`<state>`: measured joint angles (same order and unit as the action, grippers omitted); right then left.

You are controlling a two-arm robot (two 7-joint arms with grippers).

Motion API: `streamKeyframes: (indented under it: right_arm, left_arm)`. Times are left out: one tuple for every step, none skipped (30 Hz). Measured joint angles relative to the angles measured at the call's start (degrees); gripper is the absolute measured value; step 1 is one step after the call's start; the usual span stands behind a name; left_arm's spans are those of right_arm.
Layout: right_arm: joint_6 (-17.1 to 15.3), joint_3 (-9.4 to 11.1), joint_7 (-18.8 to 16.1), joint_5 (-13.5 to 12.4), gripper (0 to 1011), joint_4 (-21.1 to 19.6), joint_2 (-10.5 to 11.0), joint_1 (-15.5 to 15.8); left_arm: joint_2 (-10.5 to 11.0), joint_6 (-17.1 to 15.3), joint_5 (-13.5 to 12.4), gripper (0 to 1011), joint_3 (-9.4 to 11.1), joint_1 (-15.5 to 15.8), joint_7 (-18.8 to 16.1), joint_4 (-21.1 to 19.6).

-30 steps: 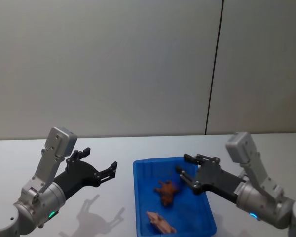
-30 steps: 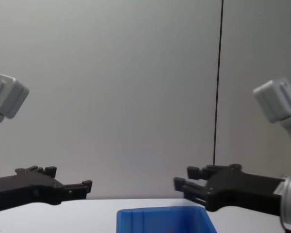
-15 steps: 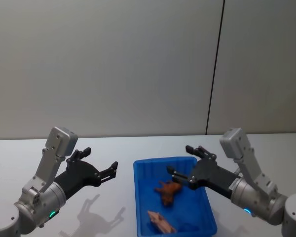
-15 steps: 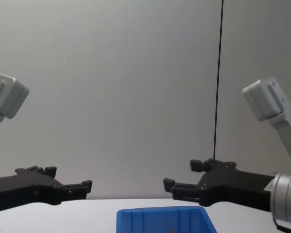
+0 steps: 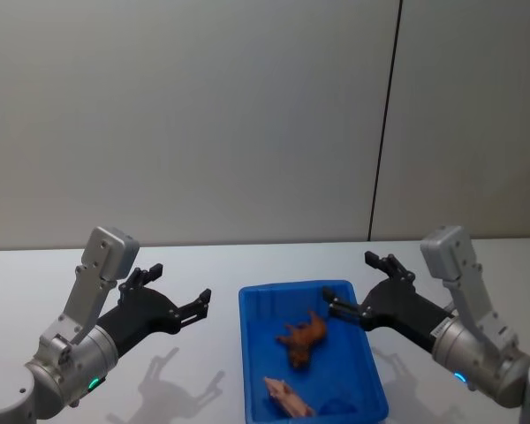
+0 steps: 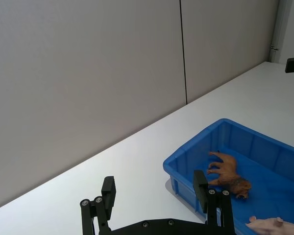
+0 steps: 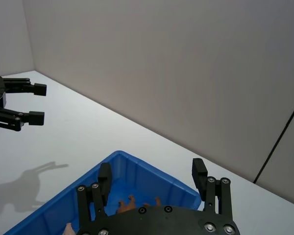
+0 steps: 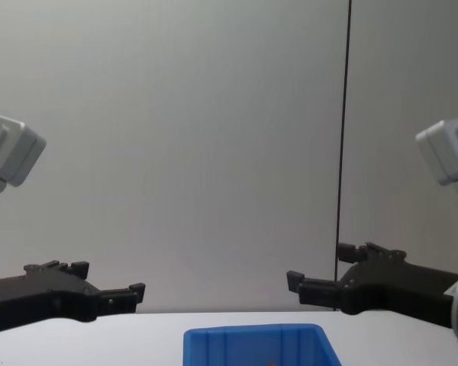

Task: Pick up the two dolls from the table and place them into the box.

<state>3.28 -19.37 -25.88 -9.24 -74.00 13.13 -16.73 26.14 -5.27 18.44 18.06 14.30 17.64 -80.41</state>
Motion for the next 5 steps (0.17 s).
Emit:
streamKeyframes:
  right_arm:
    - [-0.08,0.07,0.35,-0.14,1001,-0.2,0.11,0.15]
    - [-0.11,0.09,0.48,-0.2,1001,-0.3,0.16,0.22]
    - [-0.17,0.14,0.77,-0.32,1001,-0.48,0.24,0.37]
    - [-0.19,0.18,0.9,-0.37,1001,-0.57,0.28,0.43]
    - [-0.22,0.21,1.04,-0.4,1001,-0.64,0.32,0.5]
  left_arm:
    - [0.0,0.0,0.0,1001,-0.01,0.0,0.0,0.0]
    - [0.0,0.0,0.0,1001,-0.01,0.0,0.0,0.0]
    - [0.0,0.0,0.0,1001,-0.01,0.0,0.0,0.0]
    - [0.0,0.0,0.0,1001,0.0,0.0,0.0,0.0]
    - [0.0,0.0,0.0,1001,-0.01,0.0,0.0,0.0]
